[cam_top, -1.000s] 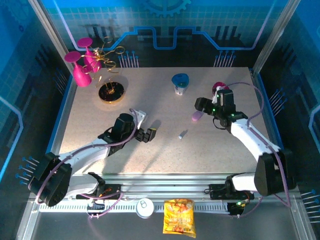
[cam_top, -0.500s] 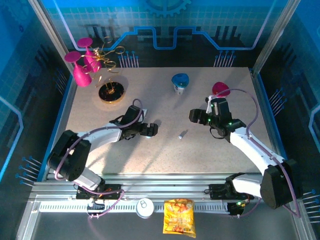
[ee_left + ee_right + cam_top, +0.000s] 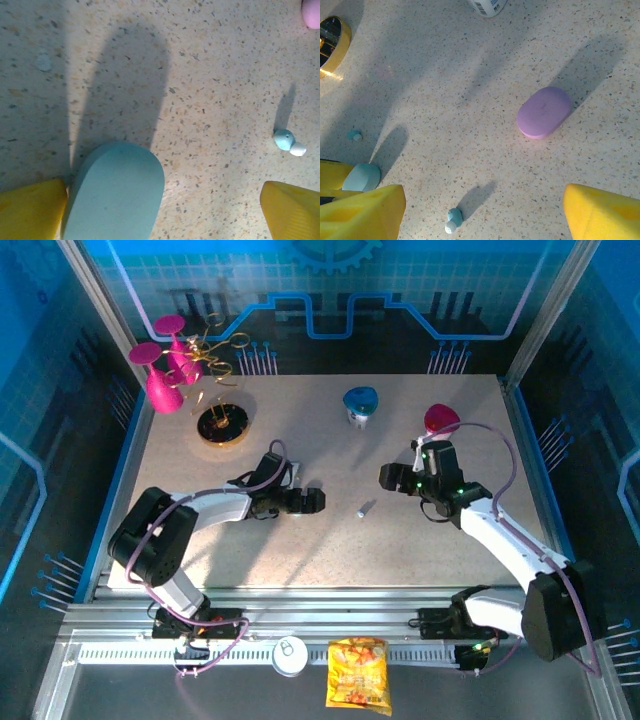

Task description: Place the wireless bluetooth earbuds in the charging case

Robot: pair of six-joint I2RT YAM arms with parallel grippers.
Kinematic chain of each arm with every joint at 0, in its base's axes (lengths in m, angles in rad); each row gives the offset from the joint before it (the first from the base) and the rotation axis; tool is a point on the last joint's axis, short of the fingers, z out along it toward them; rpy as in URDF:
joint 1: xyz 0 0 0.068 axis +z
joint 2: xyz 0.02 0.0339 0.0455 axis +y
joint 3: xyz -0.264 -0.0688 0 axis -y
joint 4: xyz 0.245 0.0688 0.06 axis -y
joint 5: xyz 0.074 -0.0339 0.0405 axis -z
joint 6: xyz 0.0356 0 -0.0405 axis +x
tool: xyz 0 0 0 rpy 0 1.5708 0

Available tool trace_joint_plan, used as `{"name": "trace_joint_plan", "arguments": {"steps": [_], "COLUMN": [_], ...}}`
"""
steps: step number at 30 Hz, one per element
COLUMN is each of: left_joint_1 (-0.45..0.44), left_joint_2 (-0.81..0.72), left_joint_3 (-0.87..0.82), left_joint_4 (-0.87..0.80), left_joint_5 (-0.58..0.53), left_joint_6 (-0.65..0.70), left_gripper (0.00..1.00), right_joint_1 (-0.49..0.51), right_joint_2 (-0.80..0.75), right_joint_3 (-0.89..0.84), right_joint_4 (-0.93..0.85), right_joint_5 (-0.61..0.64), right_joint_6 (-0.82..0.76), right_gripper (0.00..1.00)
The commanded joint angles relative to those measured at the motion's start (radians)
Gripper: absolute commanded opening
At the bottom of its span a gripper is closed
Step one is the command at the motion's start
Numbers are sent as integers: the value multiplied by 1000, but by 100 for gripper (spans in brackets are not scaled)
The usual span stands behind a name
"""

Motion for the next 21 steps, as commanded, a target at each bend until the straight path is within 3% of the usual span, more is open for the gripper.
{"name": "trace_joint_plan", "arguments": {"steps": [1, 14, 21], "left_joint_1": [-15, -100, -34], "left_joint_2": [17, 6, -78], "left_joint_3": [14, 19, -15], "left_joint_4": [62, 210, 198], "left_joint_5": [86, 196, 128], "left_joint_6": [-79, -281, -261], "left_gripper": [99, 98, 98], "right_joint_1": [7, 12, 90], "right_joint_2": [-27, -27, -23], "right_joint_3": [-13, -40, -72], "right_joint_4": [-6, 33, 72], "right_joint_5": [24, -13, 18], "right_joint_6": [-2, -6, -37], "right_gripper": [82, 82, 83]}}
